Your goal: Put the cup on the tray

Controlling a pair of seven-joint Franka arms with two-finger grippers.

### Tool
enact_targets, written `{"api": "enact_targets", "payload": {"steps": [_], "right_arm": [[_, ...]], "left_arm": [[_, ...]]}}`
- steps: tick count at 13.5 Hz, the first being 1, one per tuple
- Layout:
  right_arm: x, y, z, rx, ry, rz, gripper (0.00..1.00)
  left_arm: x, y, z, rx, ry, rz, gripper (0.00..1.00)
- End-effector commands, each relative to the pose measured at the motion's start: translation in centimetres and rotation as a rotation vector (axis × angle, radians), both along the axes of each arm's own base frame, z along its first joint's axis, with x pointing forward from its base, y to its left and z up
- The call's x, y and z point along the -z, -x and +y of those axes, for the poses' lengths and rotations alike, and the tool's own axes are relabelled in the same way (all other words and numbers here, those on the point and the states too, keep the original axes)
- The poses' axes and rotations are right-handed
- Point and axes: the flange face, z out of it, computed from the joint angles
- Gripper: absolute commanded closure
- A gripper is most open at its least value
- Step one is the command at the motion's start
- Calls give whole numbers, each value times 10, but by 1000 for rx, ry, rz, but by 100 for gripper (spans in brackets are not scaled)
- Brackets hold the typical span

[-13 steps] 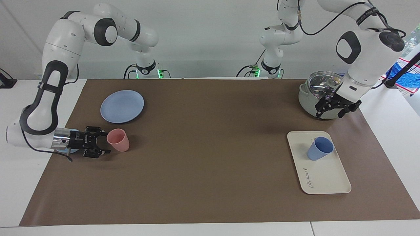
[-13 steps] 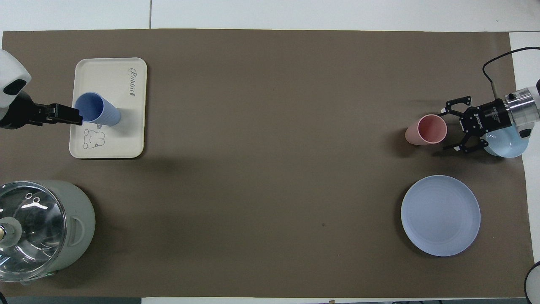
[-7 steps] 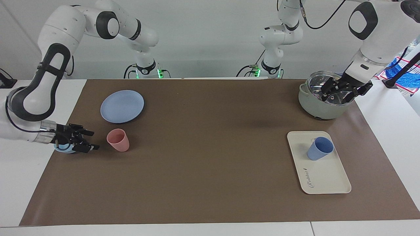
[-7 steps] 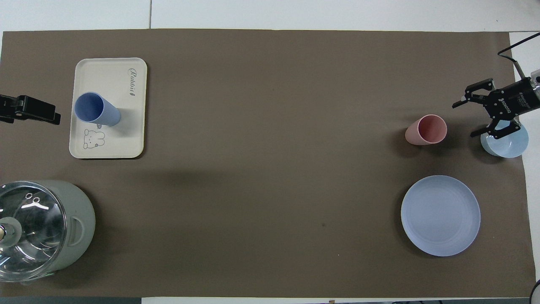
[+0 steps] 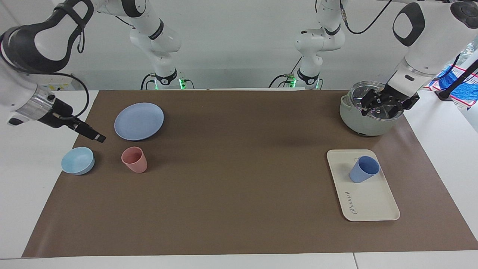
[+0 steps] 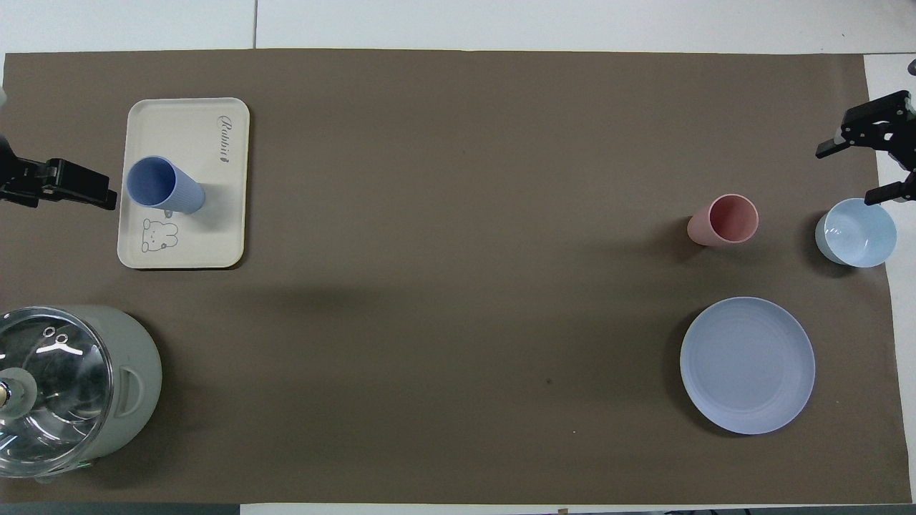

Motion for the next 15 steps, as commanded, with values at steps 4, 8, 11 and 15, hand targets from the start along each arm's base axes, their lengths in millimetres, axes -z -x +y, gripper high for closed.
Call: {"api": "enact_targets", "payload": {"steps": [4,8,11,15], "right_arm": [[-80,49,57,-316,222,-70,0],[-99,75,70,-377,215,-54,0],[-97,90,92,-421,209,-49,0],[-97,91,98,-429,216,-70,0]], "left_arm": [[-15,-5,-2,-121,1,-13,0],[-15,-1,-3,-133,-1,-3,0],[-17,1,-3,-175,-2,-9,0],[-14,6,-9,-176,-4,-1,0]]}}
